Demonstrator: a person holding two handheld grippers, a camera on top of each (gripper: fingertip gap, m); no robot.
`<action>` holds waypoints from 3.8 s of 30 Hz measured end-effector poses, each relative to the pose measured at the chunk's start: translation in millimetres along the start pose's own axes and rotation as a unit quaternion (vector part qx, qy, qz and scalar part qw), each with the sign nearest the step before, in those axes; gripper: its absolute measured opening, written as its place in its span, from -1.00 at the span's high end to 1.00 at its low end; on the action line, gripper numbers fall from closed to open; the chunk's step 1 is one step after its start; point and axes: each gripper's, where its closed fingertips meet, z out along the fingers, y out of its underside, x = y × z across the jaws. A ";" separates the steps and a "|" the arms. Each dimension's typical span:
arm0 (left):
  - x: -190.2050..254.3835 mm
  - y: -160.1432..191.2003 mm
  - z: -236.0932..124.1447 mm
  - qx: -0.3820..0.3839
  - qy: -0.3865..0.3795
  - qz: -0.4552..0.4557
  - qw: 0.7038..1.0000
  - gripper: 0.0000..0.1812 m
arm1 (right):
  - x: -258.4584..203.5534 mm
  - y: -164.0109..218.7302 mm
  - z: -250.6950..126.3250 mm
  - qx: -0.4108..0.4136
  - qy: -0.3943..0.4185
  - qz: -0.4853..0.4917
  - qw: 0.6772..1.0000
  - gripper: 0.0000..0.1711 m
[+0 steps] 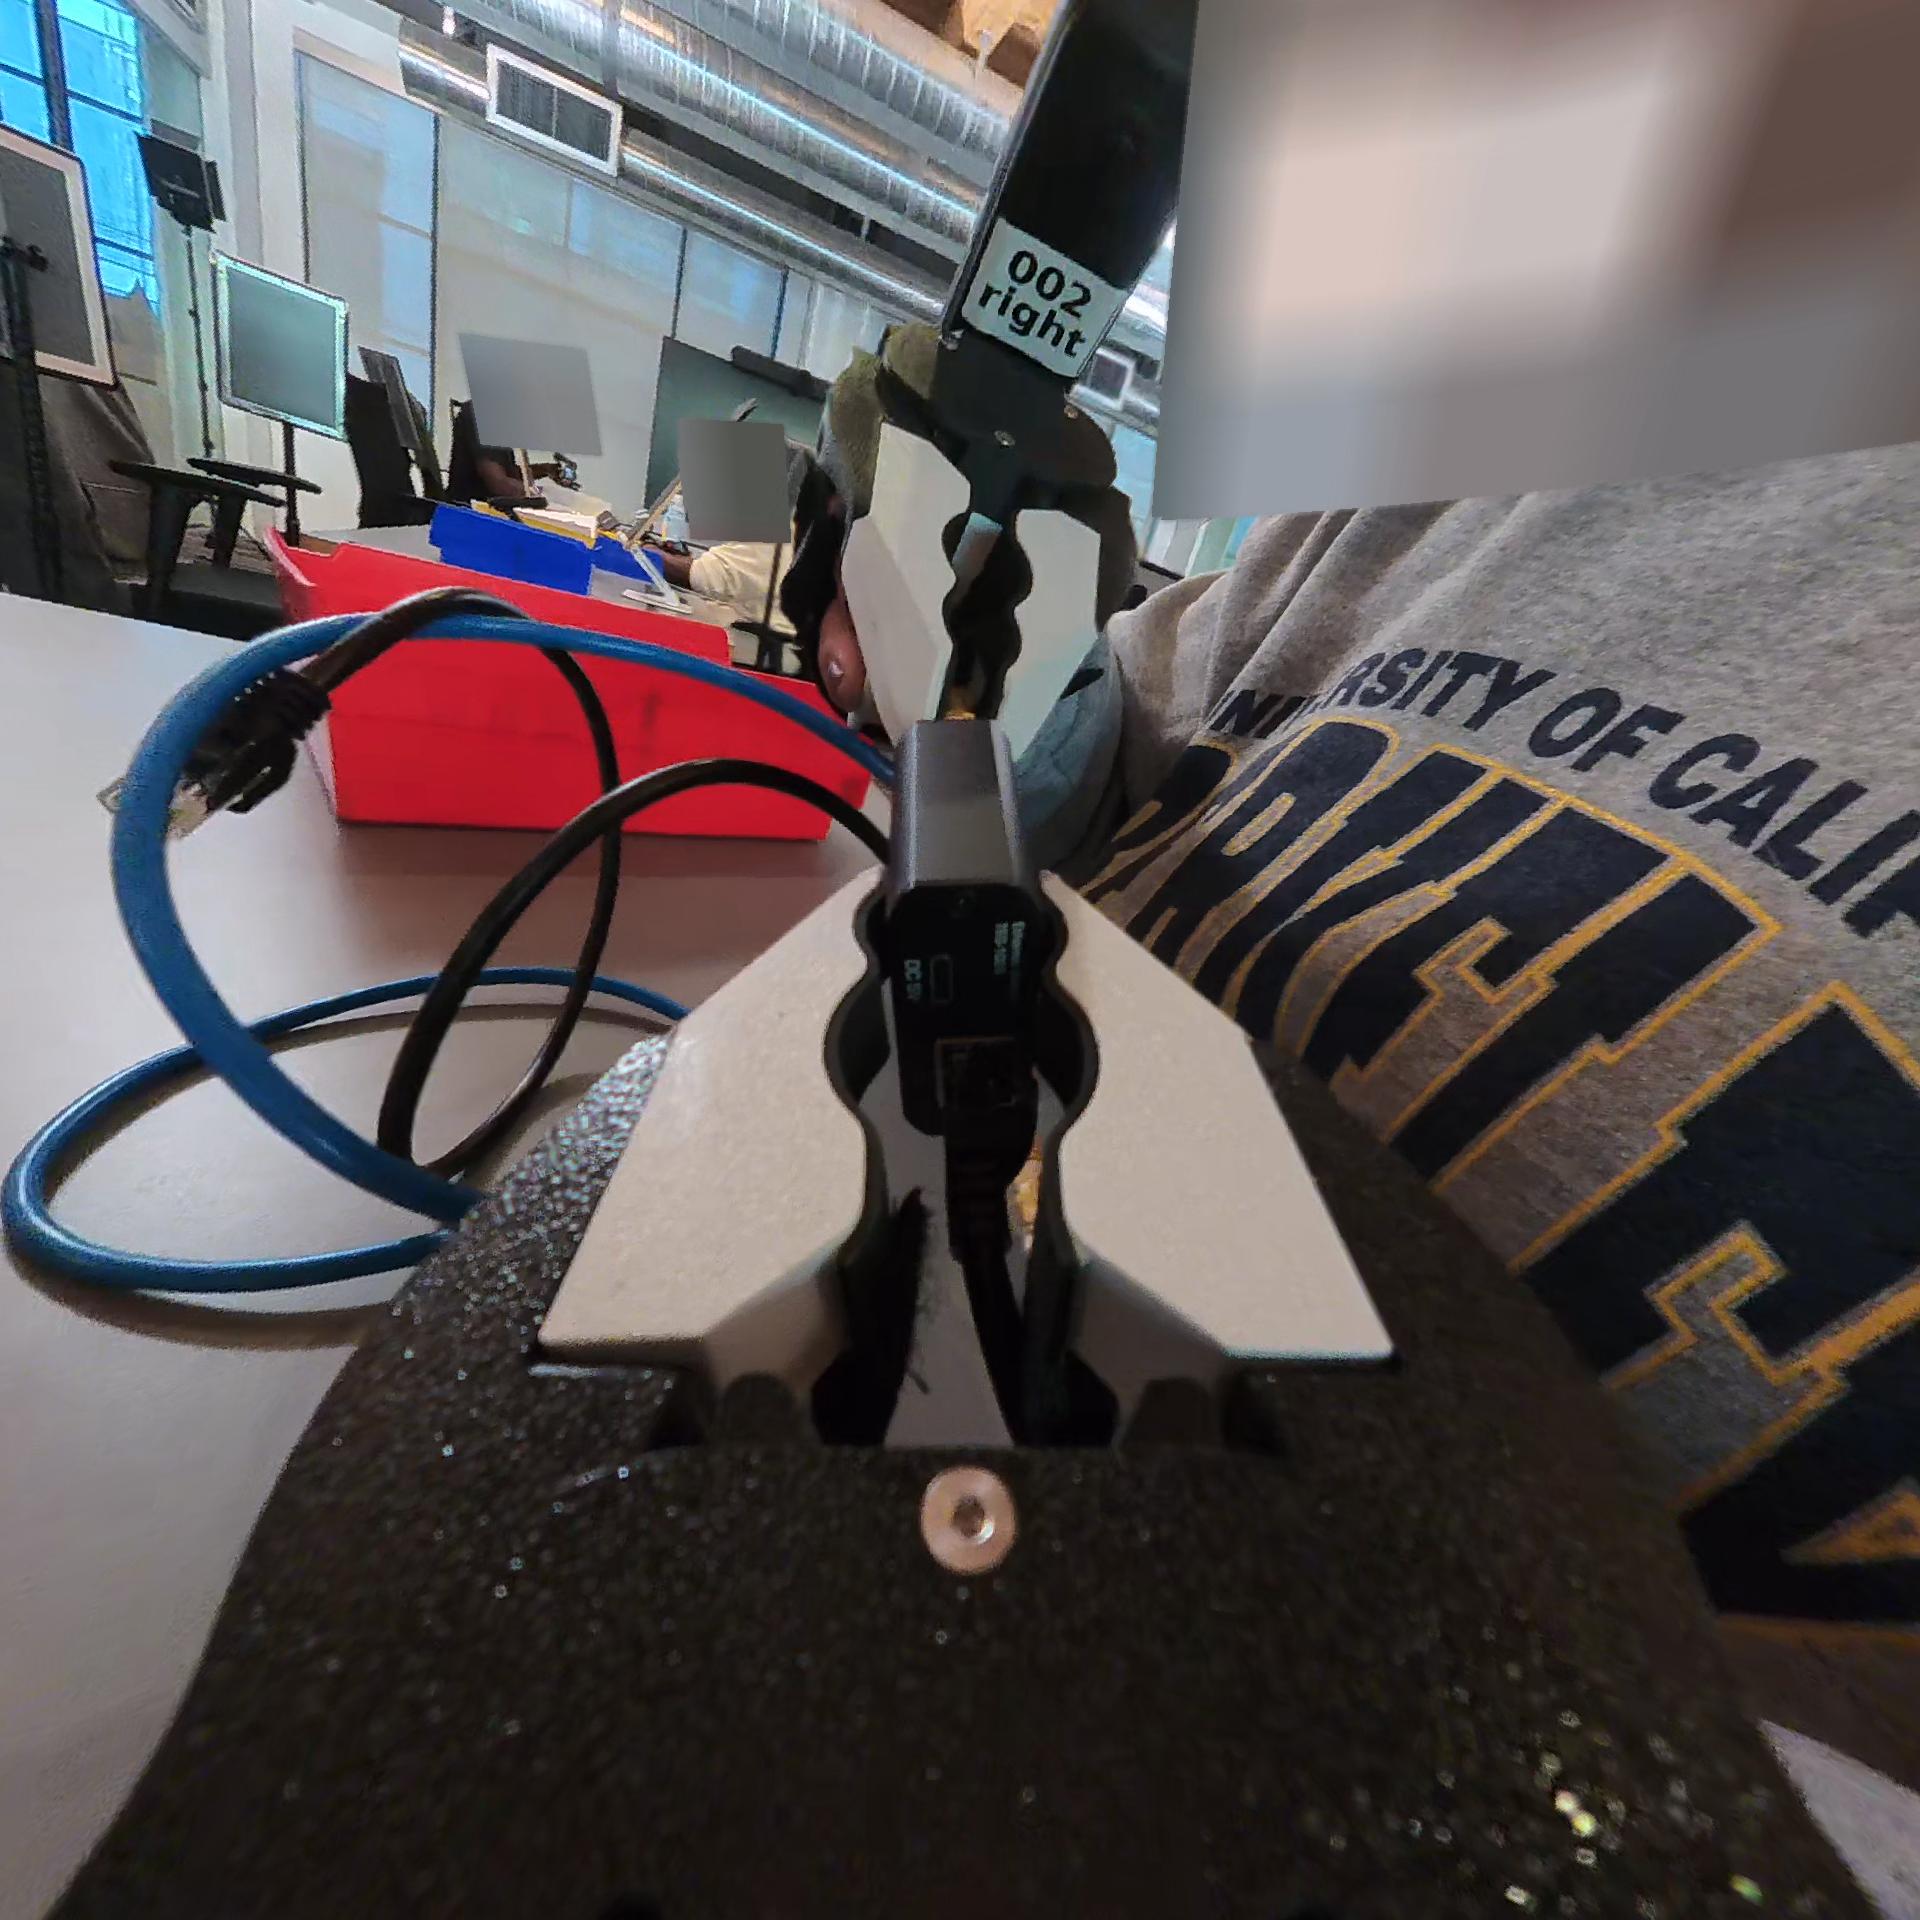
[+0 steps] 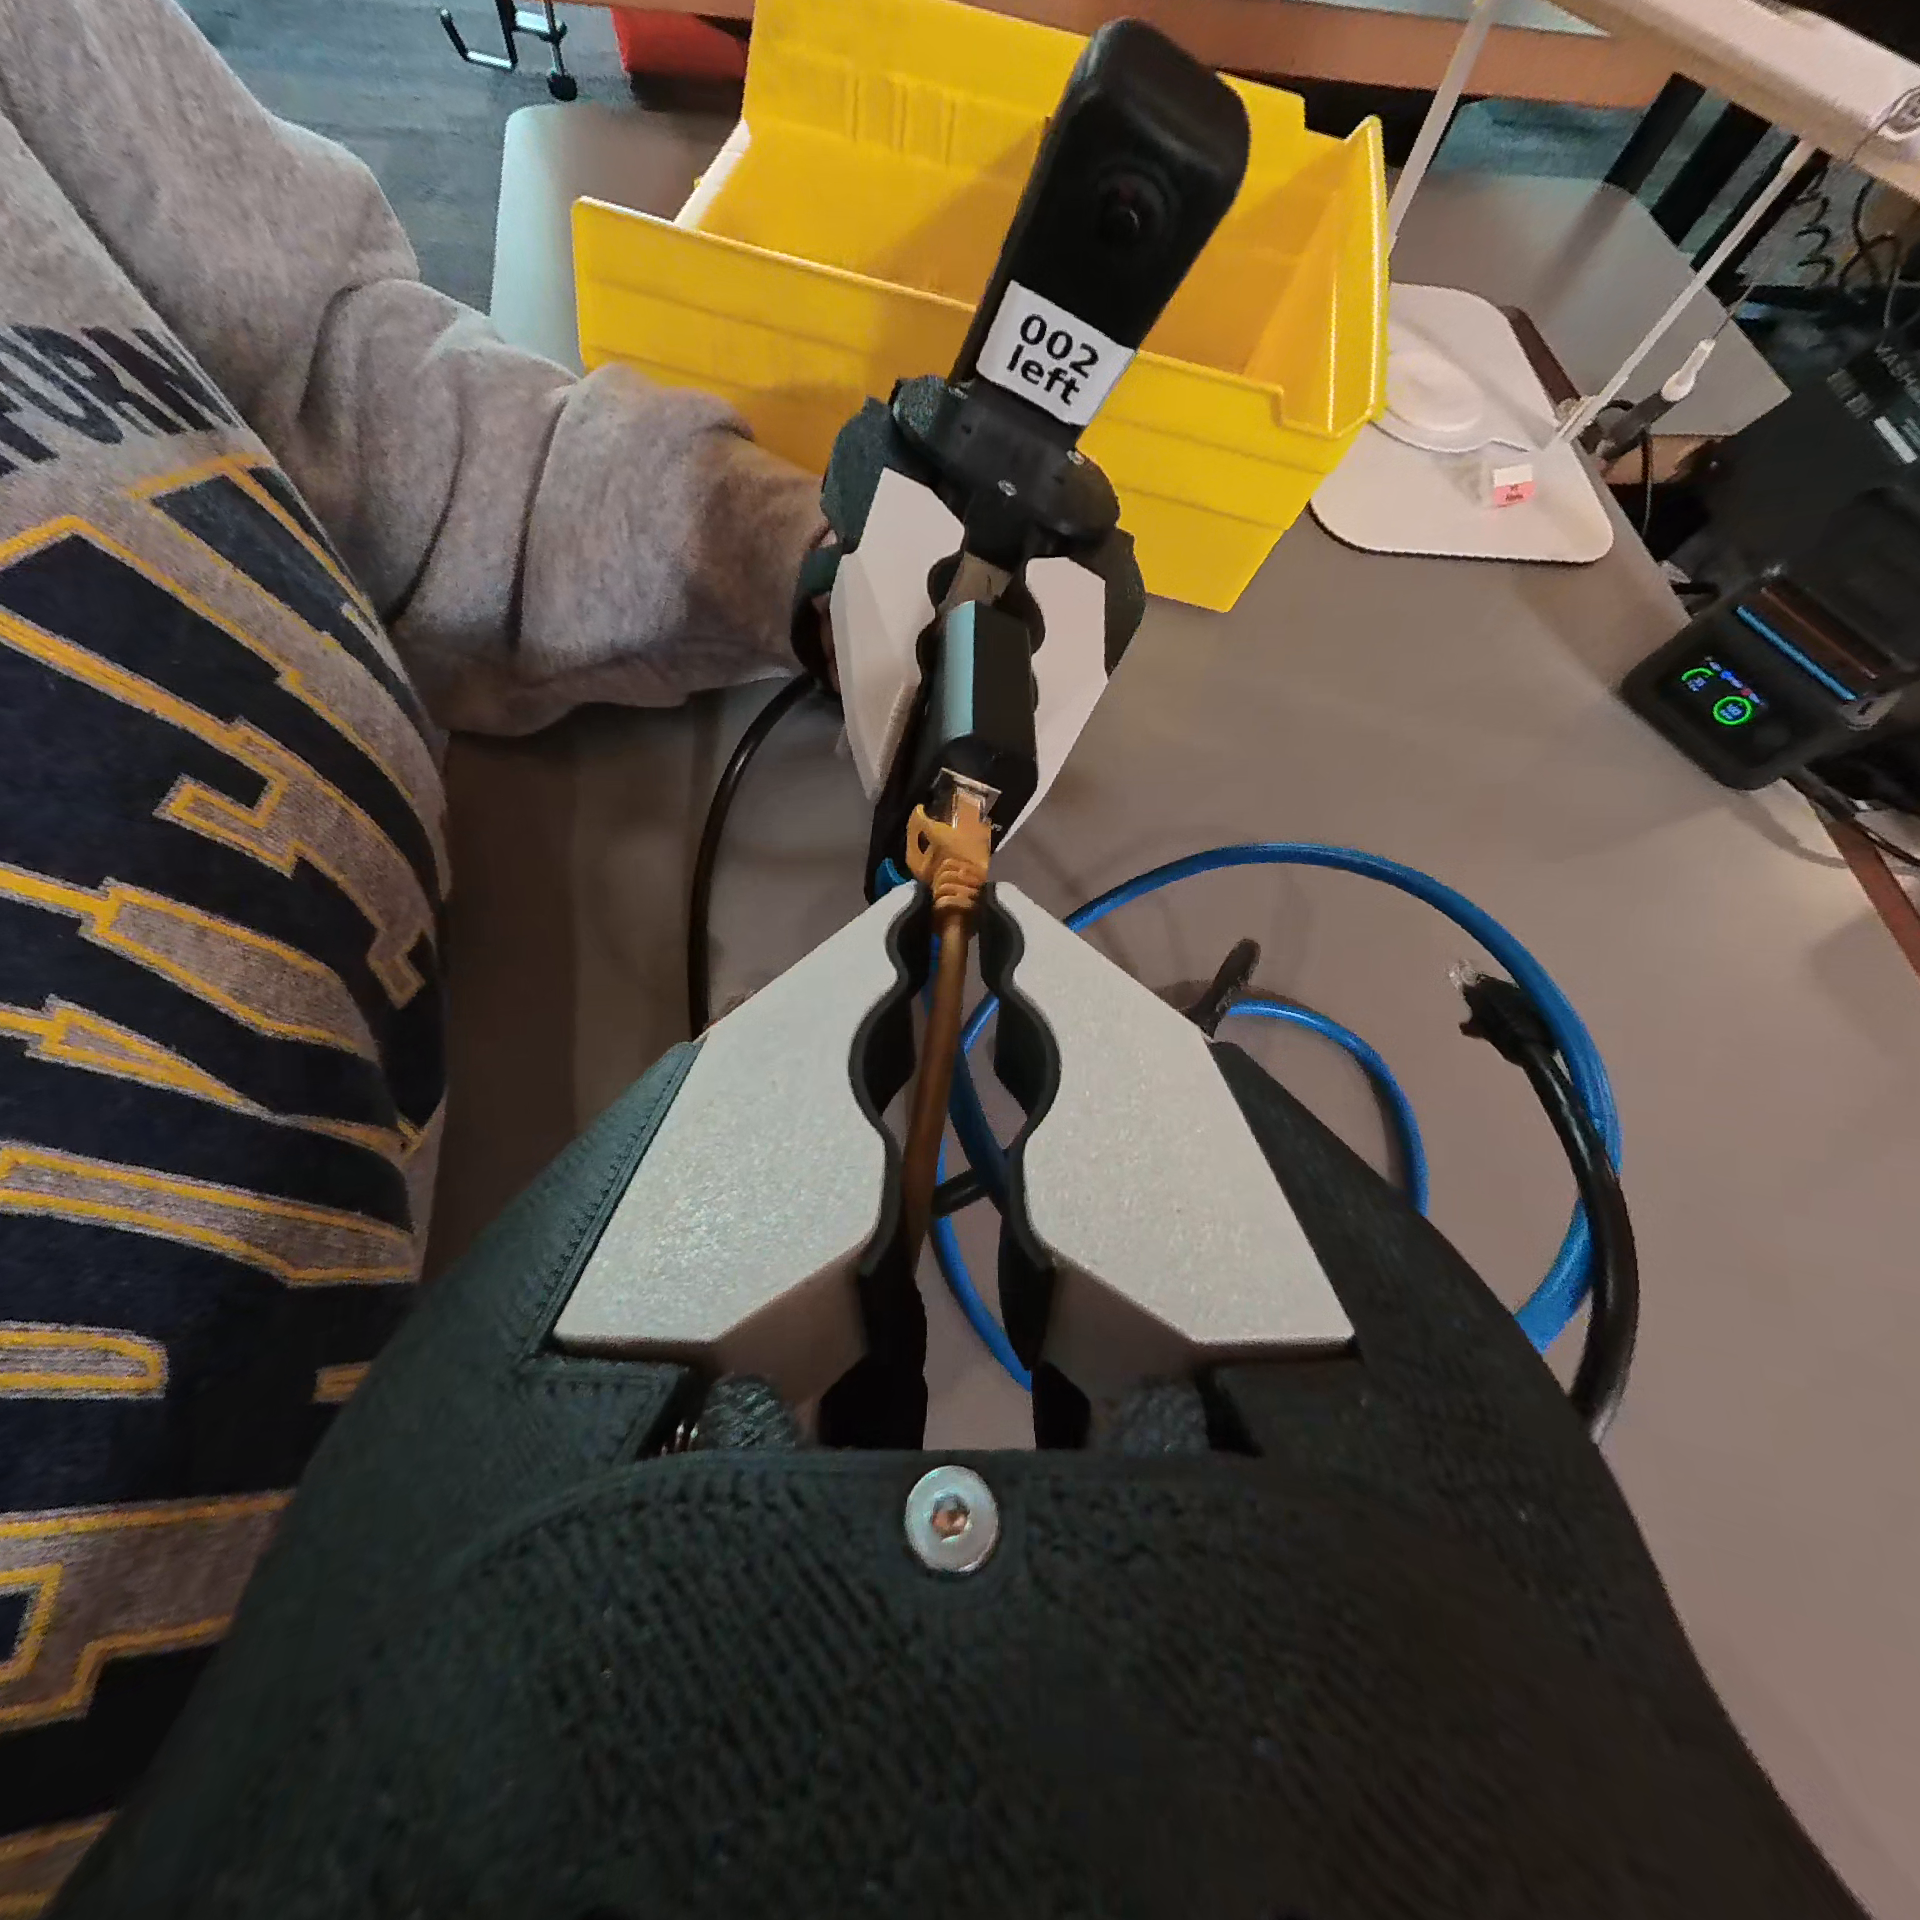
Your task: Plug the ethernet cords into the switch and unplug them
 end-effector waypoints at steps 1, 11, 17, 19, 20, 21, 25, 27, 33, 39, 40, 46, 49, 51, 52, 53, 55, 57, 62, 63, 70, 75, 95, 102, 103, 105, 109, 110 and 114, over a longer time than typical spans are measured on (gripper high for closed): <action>-0.9 0.8 0.5 -0.003 -0.005 0.003 1.000 0.75 | 0.6 0.8 0.6 0.000 0.000 0.001 1.000 0.92; -10.5 5.7 5.1 -0.025 -0.042 0.008 0.999 0.76 | 8.3 8.5 1.8 0.008 0.004 0.019 1.000 0.92; -16.1 17.9 14.1 -0.098 -0.115 0.159 0.976 0.76 | 12.2 20.0 2.3 0.011 0.031 -0.043 0.999 0.42; -11.1 18.9 20.8 -0.104 -0.115 0.200 0.967 0.75 | 3.6 32.7 14.2 -0.029 0.028 -0.092 0.995 0.42; -11.6 20.0 23.5 -0.107 -0.120 0.208 0.965 0.75 | -0.2 38.5 19.5 -0.046 0.027 -0.113 0.992 0.44; -12.7 22.9 25.3 -0.116 -0.125 0.211 0.962 0.75 | -0.4 41.8 22.9 -0.057 0.035 -0.134 0.989 0.52; -13.6 16.3 23.9 -0.093 -0.136 0.226 0.960 0.74 | -0.3 38.6 24.7 -0.043 0.040 -0.144 0.988 0.64; -18.0 -0.6 17.2 -0.055 -0.174 0.263 0.947 0.57 | 3.3 37.4 21.9 -0.037 0.040 -0.128 0.990 0.66; -28.4 -75.2 -51.1 0.100 -0.376 0.368 0.844 0.33 | 38.6 24.3 -21.6 -0.005 0.133 -0.138 0.981 0.69; -41.6 -74.7 -64.1 0.094 -0.424 0.351 0.830 0.07 | 88.2 -13.4 -96.7 0.007 0.288 -0.207 0.935 0.72; -44.7 -71.3 -63.1 0.087 -0.425 0.347 0.831 0.07 | 95.0 -24.9 -112.4 0.013 0.314 -0.221 0.923 0.72; -59.2 -59.8 -63.0 0.071 -0.429 0.304 0.848 0.03 | 125.9 -77.2 -211.9 0.005 0.438 -0.288 0.852 0.72; -64.3 -58.0 -67.0 0.078 -0.431 0.280 0.854 0.03 | 139.1 -93.7 -264.2 -0.004 0.492 -0.300 0.817 0.73; -67.0 -57.2 -69.0 0.084 -0.429 0.260 0.861 0.03 | 148.0 -102.7 -297.7 -0.011 0.524 -0.303 0.796 0.73; -68.0 -56.9 -69.7 0.087 -0.428 0.252 0.863 0.03 | 152.4 -105.9 -312.7 -0.014 0.536 -0.302 0.788 0.74; -68.9 -56.4 -70.4 0.089 -0.427 0.246 0.866 0.03 | 156.6 -108.4 -326.5 -0.017 0.547 -0.301 0.781 0.74; -71.2 -54.3 -71.1 0.085 -0.427 0.237 0.868 0.03 | 164.2 -109.0 -348.8 -0.025 0.560 -0.299 0.772 0.74; -73.0 -52.2 -70.9 0.081 -0.428 0.234 0.869 0.03 | 171.0 -102.3 -363.9 -0.034 0.563 -0.288 0.774 0.74; -75.5 -47.2 -67.3 0.066 -0.428 0.233 0.871 0.03 | 181.0 -48.1 -362.2 -0.101 0.502 -0.272 0.815 0.75; -75.8 -46.2 -66.6 0.063 -0.428 0.234 0.871 0.03 | 183.4 -31.6 -358.4 -0.128 0.486 -0.268 0.822 0.74; -80.7 -38.6 -60.1 0.045 -0.422 0.226 0.877 0.04 | 191.4 98.8 -323.5 -0.409 0.331 -0.258 0.811 0.75; -90.2 -18.5 -52.5 -0.007 -0.418 0.157 0.895 0.03 | 188.1 187.0 -276.5 -0.527 0.170 -0.256 0.792 0.75; -133.3 30.2 -72.0 -0.181 -0.566 0.100 0.798 0.00 | 189.0 228.8 -226.1 -0.466 0.052 0.231 0.853 0.49; -133.3 29.6 -73.1 -0.174 -0.564 0.090 0.802 -0.03 | 164.6 185.4 -235.2 -0.419 0.128 0.171 0.883 0.27; -133.5 29.9 -72.8 -0.176 -0.564 0.091 0.802 -0.03 | 156.2 176.2 -233.7 -0.395 0.125 0.168 0.894 0.27; -133.8 31.2 -71.5 -0.181 -0.563 0.095 0.801 -0.04 | 133.7 160.1 -229.5 -0.343 0.096 0.184 0.916 0.27; -134.2 32.0 -67.5 -0.186 -0.559 0.101 0.802 -0.04 | 122.7 160.0 -236.1 -0.291 0.098 0.204 0.930 0.26; -134.2 32.3 -66.8 -0.188 -0.558 0.104 0.802 -0.04 | 122.6 161.9 -236.8 -0.281 0.100 0.207 0.932 0.26; -130.2 29.5 -62.8 -0.183 -0.548 0.119 0.807 -0.04 | 97.3 135.4 -223.2 -0.178 0.043 0.223 0.958 0.27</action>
